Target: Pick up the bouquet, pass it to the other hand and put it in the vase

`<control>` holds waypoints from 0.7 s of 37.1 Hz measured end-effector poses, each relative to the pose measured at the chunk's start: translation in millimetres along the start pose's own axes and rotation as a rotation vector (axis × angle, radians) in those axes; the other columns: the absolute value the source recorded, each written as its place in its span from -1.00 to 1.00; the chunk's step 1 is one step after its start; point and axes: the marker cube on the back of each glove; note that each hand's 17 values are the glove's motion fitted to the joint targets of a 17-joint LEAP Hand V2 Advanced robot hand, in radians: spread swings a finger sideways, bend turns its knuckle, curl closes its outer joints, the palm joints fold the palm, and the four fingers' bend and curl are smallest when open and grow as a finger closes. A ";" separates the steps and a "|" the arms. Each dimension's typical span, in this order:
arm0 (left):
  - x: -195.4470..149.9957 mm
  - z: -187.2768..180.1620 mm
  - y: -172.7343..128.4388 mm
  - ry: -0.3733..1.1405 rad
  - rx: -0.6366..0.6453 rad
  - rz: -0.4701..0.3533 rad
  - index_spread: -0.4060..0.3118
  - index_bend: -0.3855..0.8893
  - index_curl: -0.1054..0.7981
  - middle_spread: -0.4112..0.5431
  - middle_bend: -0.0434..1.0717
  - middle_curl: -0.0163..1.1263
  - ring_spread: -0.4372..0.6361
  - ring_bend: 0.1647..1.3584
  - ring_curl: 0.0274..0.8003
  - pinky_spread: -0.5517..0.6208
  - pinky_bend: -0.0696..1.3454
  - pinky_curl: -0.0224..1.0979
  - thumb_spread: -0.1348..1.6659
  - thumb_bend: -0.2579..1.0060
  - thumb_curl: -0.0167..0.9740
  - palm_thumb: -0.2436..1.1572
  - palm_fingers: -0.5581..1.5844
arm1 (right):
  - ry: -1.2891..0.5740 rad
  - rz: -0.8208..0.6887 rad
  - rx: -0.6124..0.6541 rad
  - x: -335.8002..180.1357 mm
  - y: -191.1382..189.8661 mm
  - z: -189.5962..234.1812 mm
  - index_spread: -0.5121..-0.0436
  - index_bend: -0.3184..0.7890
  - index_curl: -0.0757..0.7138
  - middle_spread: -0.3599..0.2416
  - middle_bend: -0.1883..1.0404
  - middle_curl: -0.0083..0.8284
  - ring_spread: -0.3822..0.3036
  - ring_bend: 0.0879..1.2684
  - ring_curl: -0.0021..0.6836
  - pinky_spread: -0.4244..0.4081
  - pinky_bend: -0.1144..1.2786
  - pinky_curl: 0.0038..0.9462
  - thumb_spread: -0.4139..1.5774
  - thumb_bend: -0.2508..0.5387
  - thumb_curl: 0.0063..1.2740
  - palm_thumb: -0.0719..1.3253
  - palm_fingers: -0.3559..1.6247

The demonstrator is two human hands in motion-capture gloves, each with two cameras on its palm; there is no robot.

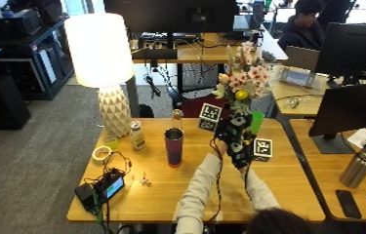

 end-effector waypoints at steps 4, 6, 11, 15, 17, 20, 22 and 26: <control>7.0 -8.2 6.2 -0.059 0.260 0.059 -0.26 -0.12 -0.11 -0.42 -0.30 -0.45 -0.56 -0.25 -0.34 -0.46 -0.08 -0.34 0.20 -0.59 -0.29 0.01 0.67 | -0.015 0.015 -0.019 2.1 11.6 17.5 0.41 0.55 0.67 -0.22 0.72 0.52 -0.40 0.57 0.62 -0.52 0.24 0.08 0.17 -0.41 -0.11 0.58 0.77; 9.2 -13.4 10.5 -0.137 0.391 0.082 -0.42 0.01 -0.01 -0.57 0.02 -0.30 -0.68 -0.16 -0.20 -0.56 -0.12 -0.29 0.20 -0.52 -0.23 0.17 0.91 | -0.036 0.001 -0.029 4.2 13.5 24.4 0.41 0.55 0.68 -0.22 0.72 0.52 -0.40 0.57 0.62 -0.52 0.24 0.08 0.16 -0.41 -0.09 0.58 0.77; 10.7 -24.2 17.7 -0.245 0.525 0.122 -0.64 0.21 0.15 -0.73 0.26 -0.14 -0.80 -0.04 -0.02 -0.67 -0.14 -0.22 -0.10 -0.47 -0.01 0.41 0.92 | -0.063 -0.021 -0.062 0.6 17.0 37.8 0.43 0.54 0.71 -0.22 0.73 0.52 -0.40 0.58 0.62 -0.53 0.24 0.08 0.15 -0.46 -0.07 0.51 0.77; 15.9 -31.6 24.9 -0.259 0.544 0.142 -0.73 0.27 0.22 -0.80 0.33 -0.09 -0.85 0.00 0.04 -0.72 -0.12 -0.21 -0.22 -0.49 0.08 0.48 0.89 | 0.018 -0.142 -0.114 0.0 14.8 41.5 0.44 0.53 0.72 -0.22 0.73 0.52 -0.40 0.59 0.62 -0.54 0.24 0.08 0.15 -0.46 -0.06 0.46 0.76; 19.9 -36.7 29.0 -0.260 0.545 0.155 -0.77 0.28 0.24 -0.82 0.35 -0.07 -0.87 0.01 0.06 -0.74 -0.11 -0.20 -0.27 -0.51 0.12 0.50 0.88 | 0.014 -0.148 -0.160 -3.7 18.7 45.3 0.43 0.52 0.72 -0.22 0.72 0.51 -0.41 0.59 0.62 -0.54 0.25 0.08 0.15 -0.46 -0.05 0.45 0.76; 30.6 -49.2 34.9 -0.249 0.543 0.180 -0.81 0.31 0.28 -0.85 0.38 -0.05 -0.88 0.02 0.08 -0.76 -0.09 -0.20 -0.33 -0.53 0.18 0.53 0.87 | -0.054 -0.076 -0.247 -12.0 30.4 52.4 0.43 0.43 0.70 -0.19 0.69 0.50 -0.39 0.59 0.60 -0.57 0.22 0.06 0.14 -0.46 -0.04 0.42 0.73; 40.6 -60.5 36.4 -0.237 0.549 0.201 -0.83 0.32 0.30 -0.86 0.39 -0.04 -0.89 0.03 0.10 -0.76 -0.09 -0.20 -0.36 -0.55 0.21 0.54 0.87 | -0.014 -0.113 -0.286 -13.1 31.9 52.1 0.44 0.33 0.67 -0.17 0.67 0.47 -0.39 0.57 0.58 -0.60 0.21 0.04 0.13 -0.49 -0.04 0.38 0.70; 58.5 -87.7 30.1 -0.243 0.598 0.236 -0.84 0.33 0.33 -0.88 0.41 -0.03 -0.90 0.05 0.12 -0.77 -0.07 -0.19 -0.40 -0.59 0.27 0.56 0.86 | 0.223 -0.218 -0.315 0.0 25.3 44.8 0.41 -0.04 0.54 -0.16 0.46 0.36 -0.40 0.43 0.48 -0.63 0.24 0.01 0.16 -0.51 -0.06 0.28 0.48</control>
